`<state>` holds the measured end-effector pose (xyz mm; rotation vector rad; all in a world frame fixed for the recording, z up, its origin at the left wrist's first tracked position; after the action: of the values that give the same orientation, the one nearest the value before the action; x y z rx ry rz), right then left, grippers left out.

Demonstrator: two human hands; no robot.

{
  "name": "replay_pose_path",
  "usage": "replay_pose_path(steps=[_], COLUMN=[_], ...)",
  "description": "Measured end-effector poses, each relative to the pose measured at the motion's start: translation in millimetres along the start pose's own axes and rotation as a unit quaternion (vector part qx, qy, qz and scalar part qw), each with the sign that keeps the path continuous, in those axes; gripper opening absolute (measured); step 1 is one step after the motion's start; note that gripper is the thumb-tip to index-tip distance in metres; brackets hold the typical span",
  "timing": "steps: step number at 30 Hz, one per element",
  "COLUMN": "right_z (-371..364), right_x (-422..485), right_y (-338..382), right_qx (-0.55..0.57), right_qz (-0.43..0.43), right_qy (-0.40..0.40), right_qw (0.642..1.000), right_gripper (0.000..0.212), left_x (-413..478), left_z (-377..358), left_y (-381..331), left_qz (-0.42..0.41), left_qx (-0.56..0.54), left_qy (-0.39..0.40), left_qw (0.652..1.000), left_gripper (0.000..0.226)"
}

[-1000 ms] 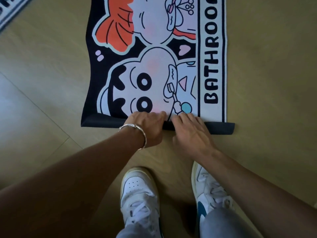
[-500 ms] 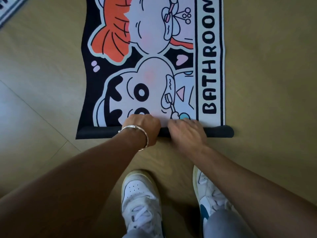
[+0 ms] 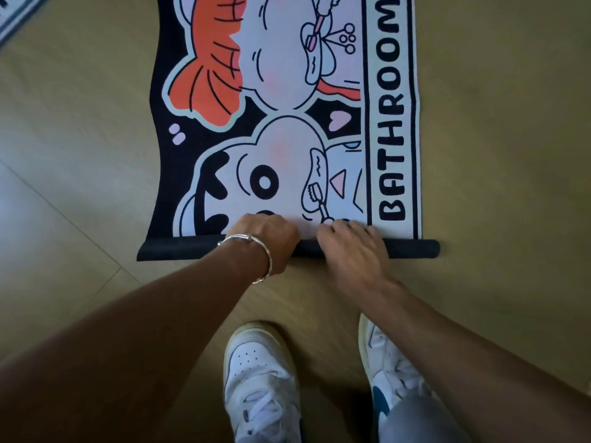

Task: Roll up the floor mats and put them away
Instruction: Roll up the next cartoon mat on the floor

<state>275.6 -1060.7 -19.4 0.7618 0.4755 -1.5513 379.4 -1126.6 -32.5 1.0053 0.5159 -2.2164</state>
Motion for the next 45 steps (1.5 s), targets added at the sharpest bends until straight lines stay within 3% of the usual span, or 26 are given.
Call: replay_pose_path(steps=[3,6,12,14,18,20,23,26,29,34,37,41,43,45], right_z=[8.8,19.3,-2.3,-3.3,13.1,20.5,23.5,8.2,-1.0,21.4,22.4,5.9,3.5,6.9], right_x=[4.4,10.6,-1.3,-1.1,7.2,11.9,12.0,3.1,-1.1,10.7,10.7,-1.4,-2.4,0.2], right_y=[-2.3,-4.3,4.3,3.1,1.5,3.2,7.3,4.2,1.8,6.3,10.0,4.6,1.1,0.7], right_qx=[0.045,0.085,0.006,0.0,0.03,0.043,0.037,0.019,-0.004,0.051,0.049,0.011,0.007,0.025], right_qz=[-0.023,-0.027,-0.007,-0.005,-0.019,-0.013,0.006,0.033,0.035,-0.006,0.022,0.047,0.035,0.014], right_qy=[0.043,0.088,0.03,0.023,0.051,0.096,0.121,0.039,0.008,0.078,0.117,0.015,0.008,0.025], right_qw=[0.998,0.992,1.0,1.0,0.998,0.994,0.992,0.998,0.999,0.996,0.992,0.999,0.999,0.999], right_gripper=[0.021,0.021,0.042,0.043,0.023,0.018,0.019,0.034,0.04,0.016,0.02,0.043,0.041,0.028], left_x=[-11.9,-18.3,3.4,4.6,-17.1,-22.7,-14.8,-3.7,-2.2,-20.2,-17.9,-1.8,-3.3,-13.2], left_z=[-5.8,-13.2,-1.4,-0.8,-16.3,-22.1,-19.7,-16.2,-12.2,-20.2,-19.4,-6.4,-2.8,-7.2], left_y=[-1.8,-2.2,-1.6,-1.0,-1.3,-0.7,0.8,-0.1,-1.0,-2.3,1.7,3.0,1.1,-1.1], left_qz=[-0.036,-0.028,0.0,-0.009,-0.046,-0.036,0.026,0.065,0.046,0.004,0.04,0.025,0.003,-0.018], left_qx=[0.019,0.022,-0.033,-0.035,-0.03,-0.029,-0.069,-0.043,-0.022,-0.033,-0.073,-0.046,-0.055,-0.069], left_qy=[-0.071,-0.123,-0.001,0.001,-0.113,-0.144,-0.099,-0.042,-0.036,-0.132,-0.074,0.014,0.014,-0.033], left_qw=[0.997,0.992,0.999,0.999,0.992,0.989,0.992,0.996,0.998,0.991,0.994,0.999,0.998,0.997], left_gripper=[0.033,0.032,0.033,0.031,0.044,0.039,0.038,0.033,0.025,0.034,0.024,0.023,0.026,0.037])
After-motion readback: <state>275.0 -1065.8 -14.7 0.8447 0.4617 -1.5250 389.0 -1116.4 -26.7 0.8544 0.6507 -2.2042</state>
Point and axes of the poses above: each hand's wrist, its own x-axis towards the middle knuckle, its own z-axis out of the back of the hand, y = z × x, the point moved 2 cm from there along x, towards the middle knuckle, and after that the axes turned 8 degrees about y, right-handed, at the moved point
